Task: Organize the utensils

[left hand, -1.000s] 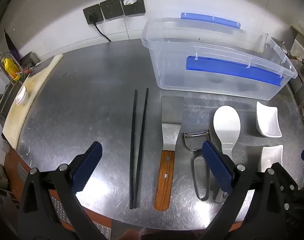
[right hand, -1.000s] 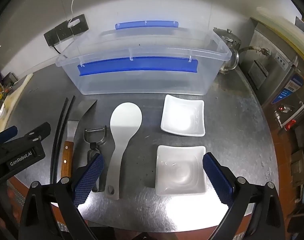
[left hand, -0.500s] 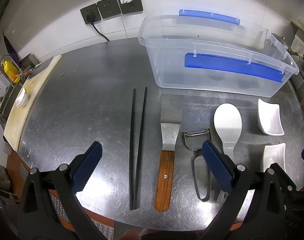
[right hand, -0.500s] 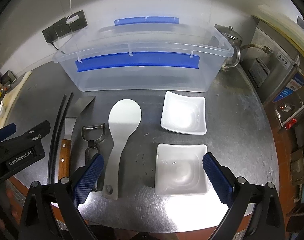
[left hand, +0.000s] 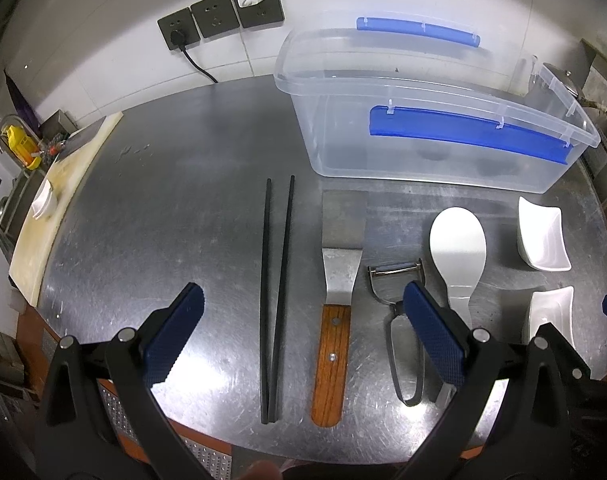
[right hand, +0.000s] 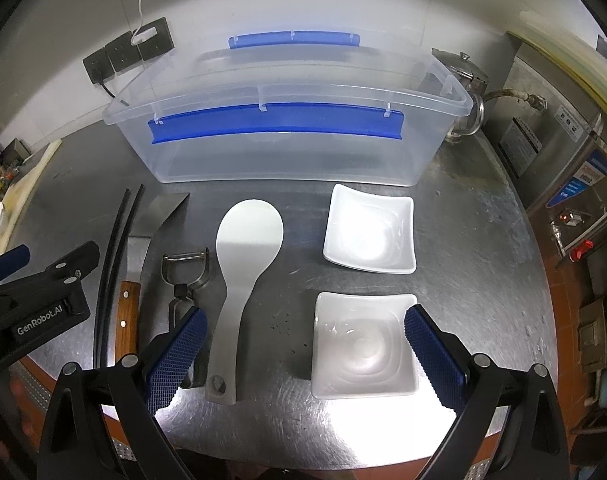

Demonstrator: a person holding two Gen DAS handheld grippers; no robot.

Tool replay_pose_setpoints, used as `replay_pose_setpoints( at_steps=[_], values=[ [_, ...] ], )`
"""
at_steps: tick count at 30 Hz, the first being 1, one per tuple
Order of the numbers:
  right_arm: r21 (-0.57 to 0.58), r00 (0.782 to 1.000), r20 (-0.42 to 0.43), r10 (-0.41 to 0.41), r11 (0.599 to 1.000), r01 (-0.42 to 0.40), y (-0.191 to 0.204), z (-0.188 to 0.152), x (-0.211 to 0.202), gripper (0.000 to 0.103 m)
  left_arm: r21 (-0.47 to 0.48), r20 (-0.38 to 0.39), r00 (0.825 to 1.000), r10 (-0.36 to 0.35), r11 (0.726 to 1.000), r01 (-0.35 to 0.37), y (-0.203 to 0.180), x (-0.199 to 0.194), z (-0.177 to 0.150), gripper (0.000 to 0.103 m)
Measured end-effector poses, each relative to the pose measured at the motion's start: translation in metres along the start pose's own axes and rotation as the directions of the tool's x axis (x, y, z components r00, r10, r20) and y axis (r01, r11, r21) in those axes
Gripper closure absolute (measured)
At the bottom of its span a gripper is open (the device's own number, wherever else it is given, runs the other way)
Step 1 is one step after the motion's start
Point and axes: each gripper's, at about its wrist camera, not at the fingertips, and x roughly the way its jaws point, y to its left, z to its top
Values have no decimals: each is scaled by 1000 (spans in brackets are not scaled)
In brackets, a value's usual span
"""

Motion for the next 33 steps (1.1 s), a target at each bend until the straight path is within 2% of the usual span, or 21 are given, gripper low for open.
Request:
replay_pose_setpoints(
  at_steps=[33],
  values=[
    [6, 1000, -9, -12, 1000, 12, -3, -3, 1, 5, 12, -2, 1000, -4, 1000, 4, -6, -2, -3, 7]
  ],
)
